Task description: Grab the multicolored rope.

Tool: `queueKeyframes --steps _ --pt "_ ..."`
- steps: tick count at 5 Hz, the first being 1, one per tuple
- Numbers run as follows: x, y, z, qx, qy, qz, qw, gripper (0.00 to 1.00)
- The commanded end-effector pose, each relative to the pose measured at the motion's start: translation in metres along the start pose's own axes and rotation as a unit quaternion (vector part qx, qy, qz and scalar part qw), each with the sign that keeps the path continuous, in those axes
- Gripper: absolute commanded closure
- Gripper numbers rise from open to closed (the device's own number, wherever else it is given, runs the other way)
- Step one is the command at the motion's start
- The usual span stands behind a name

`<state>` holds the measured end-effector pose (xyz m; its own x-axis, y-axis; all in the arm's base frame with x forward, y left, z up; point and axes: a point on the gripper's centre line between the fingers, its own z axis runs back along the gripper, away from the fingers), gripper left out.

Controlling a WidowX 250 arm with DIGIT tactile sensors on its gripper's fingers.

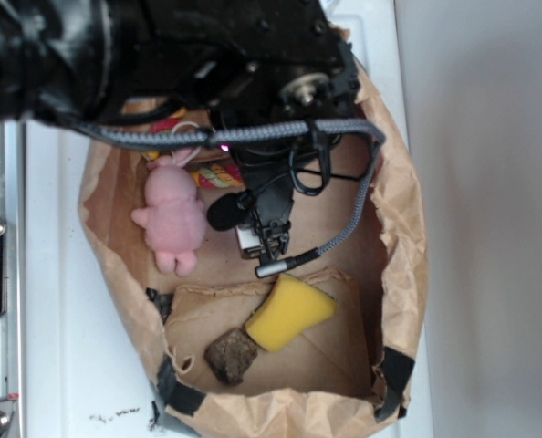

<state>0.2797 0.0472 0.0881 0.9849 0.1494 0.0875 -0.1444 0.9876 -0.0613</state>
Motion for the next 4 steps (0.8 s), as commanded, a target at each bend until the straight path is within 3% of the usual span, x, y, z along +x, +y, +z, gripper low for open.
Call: queueKeyframes --steps 1,2,3,4 --pt "0.008 -0.002 0.014 0.002 -0.027 -0.005 1.000 0.00" --pt "0.020 0.013 0.001 0.021 -0.048 0.046 0.998 0.00" --pt "0.017 0.020 -0.009 0.052 -0.048 0.056 0.996 0.00" --pt "0.016 0.020 -0.020 0.070 -0.074 0.086 0.991 0.00"
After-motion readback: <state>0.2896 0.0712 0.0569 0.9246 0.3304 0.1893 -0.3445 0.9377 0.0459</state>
